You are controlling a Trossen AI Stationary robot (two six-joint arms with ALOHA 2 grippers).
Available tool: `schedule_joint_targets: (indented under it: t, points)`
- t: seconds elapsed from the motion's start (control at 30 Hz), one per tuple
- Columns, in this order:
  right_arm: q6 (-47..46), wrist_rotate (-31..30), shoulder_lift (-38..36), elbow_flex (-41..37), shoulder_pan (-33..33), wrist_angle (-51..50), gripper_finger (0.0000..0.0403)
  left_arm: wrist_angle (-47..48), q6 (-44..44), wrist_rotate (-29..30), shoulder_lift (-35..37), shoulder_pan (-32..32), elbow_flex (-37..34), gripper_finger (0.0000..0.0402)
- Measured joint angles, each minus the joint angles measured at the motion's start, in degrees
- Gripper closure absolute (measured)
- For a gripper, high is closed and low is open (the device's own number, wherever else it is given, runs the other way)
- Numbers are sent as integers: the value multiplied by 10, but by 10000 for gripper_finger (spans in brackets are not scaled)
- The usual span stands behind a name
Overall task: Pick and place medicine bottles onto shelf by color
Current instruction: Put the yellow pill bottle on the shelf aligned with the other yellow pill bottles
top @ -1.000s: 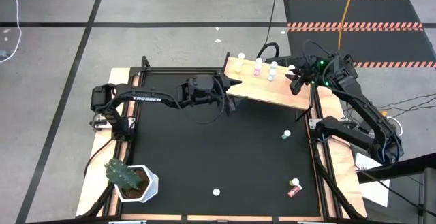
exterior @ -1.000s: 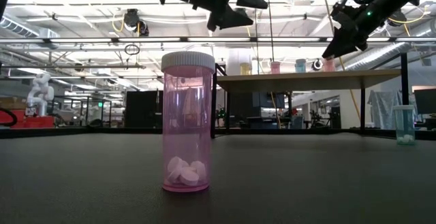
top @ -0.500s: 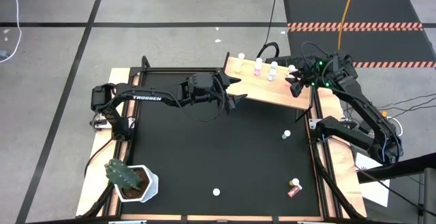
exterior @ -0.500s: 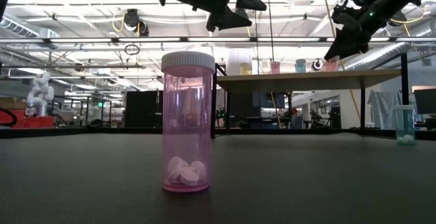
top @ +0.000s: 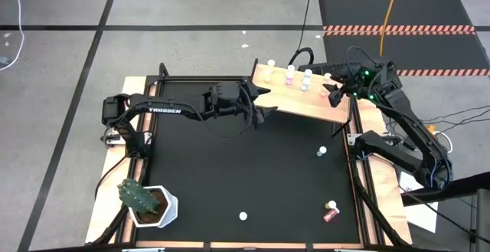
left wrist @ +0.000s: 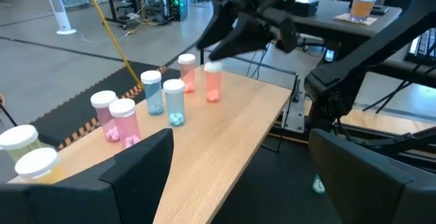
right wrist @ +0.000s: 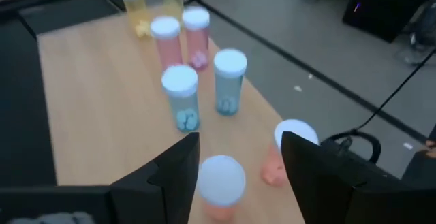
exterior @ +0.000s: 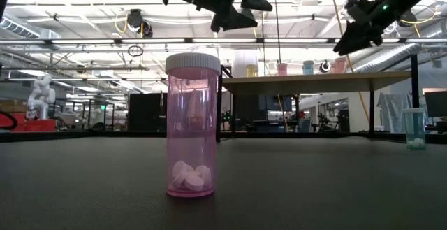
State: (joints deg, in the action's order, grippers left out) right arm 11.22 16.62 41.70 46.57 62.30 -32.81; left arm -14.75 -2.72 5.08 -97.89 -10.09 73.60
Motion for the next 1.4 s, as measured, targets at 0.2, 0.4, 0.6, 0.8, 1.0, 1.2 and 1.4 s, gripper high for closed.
schedule_joint_targets:
  t: [0.2,0.4,0.6,0.8,1.0,1.2,1.4]
  points:
    - [-40,2,-70,1,-1,-1,199,71,-33,46,61,0,0,60]
    - [-90,98,-119,40,-2,4,199,223,-124,72,136,9,0,60]
    - [-135,180,-125,90,-6,17,199,237,-163,71,147,83,0,76]
    - [-172,275,-126,133,-37,13,199,242,-159,117,144,209,41,115]
    - [-205,345,-133,139,-76,2,199,251,-191,175,124,299,57,128]
    - [-211,362,-151,139,-119,-79,199,236,-302,176,69,329,57,128]
    - [-198,362,-177,139,-146,-140,199,221,-379,180,7,330,56,128]
